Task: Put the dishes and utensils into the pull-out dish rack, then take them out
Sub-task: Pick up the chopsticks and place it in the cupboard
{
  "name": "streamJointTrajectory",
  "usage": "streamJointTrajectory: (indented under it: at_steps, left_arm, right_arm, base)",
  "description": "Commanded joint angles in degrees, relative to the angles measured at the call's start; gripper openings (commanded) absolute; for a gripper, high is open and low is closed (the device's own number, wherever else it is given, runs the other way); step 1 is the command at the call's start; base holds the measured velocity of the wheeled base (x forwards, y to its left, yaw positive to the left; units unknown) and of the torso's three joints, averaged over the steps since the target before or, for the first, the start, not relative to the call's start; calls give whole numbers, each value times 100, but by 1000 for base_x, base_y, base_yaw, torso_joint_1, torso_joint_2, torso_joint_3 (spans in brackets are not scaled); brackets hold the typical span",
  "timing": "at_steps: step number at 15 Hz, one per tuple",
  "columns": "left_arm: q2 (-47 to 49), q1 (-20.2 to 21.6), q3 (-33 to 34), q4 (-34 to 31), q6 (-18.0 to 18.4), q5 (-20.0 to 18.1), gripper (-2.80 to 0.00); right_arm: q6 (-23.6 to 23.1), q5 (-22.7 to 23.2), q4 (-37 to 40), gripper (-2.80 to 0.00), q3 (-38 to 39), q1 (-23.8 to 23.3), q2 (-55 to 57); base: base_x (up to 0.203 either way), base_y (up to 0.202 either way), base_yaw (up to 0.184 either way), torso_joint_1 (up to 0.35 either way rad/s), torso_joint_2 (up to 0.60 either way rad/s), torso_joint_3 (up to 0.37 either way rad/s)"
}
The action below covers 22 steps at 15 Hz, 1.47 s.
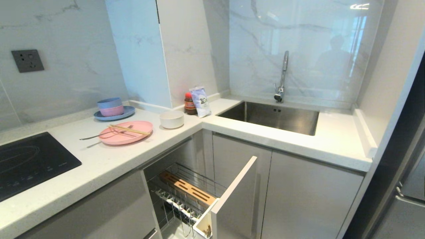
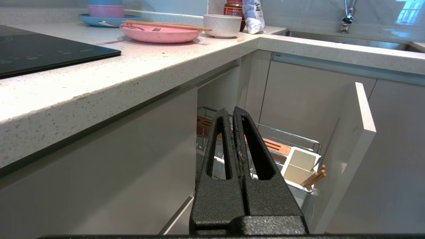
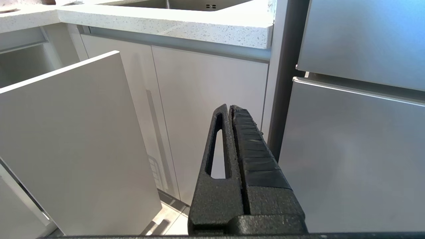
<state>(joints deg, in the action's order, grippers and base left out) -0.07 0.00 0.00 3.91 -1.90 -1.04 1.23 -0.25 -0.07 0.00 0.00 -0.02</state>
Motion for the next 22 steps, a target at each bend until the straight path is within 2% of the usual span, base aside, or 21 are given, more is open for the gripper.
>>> streamJointTrajectory:
  at_steps: [1, 13, 15, 22]
  left_arm:
    - [7, 0, 141, 4, -3, -1, -280]
    - [7, 0, 149, 4, -22, 8, -280]
    - [7, 0, 145, 13, -121, 134, -280]
    - [7, 0, 149, 13, -153, 131, -280]
  right_arm:
    - [0, -1, -1, -280, 9, 0, -15]
    - [0, -1, -1, -280, 9, 0, -15]
    - [0, -1, -1, -280, 9, 0, -15]
    - [0, -1, -1, -280, 9, 0, -15]
  base:
    - [0, 0, 0, 0, 0, 0]
    - [0, 0, 0, 0, 0, 0]
    - [0, 0, 0, 0, 0, 0]
    - [0, 0, 0, 2, 3, -162]
